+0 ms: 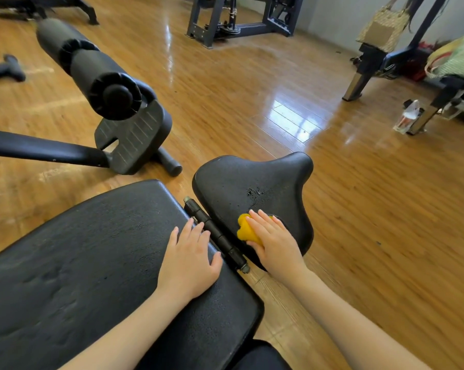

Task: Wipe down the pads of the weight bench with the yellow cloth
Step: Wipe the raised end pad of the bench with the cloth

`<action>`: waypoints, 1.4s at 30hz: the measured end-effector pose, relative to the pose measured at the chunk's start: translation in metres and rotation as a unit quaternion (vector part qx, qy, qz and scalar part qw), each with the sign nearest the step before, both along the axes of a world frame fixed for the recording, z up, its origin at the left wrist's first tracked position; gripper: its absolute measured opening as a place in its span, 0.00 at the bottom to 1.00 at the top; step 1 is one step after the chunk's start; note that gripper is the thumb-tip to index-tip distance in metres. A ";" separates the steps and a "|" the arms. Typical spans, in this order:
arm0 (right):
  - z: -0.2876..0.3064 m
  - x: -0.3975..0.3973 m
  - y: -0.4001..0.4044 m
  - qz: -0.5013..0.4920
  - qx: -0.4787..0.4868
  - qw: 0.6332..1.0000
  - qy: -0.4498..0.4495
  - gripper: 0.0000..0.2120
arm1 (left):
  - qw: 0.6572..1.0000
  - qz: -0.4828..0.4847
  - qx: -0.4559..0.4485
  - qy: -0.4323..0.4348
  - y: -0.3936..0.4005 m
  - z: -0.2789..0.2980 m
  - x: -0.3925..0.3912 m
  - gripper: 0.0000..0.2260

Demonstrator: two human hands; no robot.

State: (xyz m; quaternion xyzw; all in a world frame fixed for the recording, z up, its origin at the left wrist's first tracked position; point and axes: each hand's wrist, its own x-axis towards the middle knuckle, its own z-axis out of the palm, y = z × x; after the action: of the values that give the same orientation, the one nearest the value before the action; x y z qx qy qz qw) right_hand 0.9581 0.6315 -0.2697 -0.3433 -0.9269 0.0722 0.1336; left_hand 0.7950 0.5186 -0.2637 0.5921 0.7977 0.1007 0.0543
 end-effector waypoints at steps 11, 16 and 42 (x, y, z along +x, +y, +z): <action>0.008 -0.030 0.014 0.070 -0.033 0.996 -0.046 0.25 | 1.000 -0.001 -0.008 -0.011 0.001 0.002 0.000 0.31; -0.003 0.002 0.006 0.012 0.012 1.000 0.009 0.26 | 1.000 0.004 0.002 -0.006 0.004 0.001 -0.002 0.34; 0.001 -0.013 -0.011 -0.074 -0.050 0.996 0.013 0.25 | 1.000 0.011 -0.001 -0.011 0.001 0.003 0.002 0.37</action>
State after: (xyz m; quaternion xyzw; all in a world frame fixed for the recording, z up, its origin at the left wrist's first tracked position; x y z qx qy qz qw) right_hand 0.9449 0.6202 -0.2684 -0.4159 -0.8924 0.1133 0.1335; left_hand 0.7966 0.5200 -0.2604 0.5819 0.8037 0.1073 0.0625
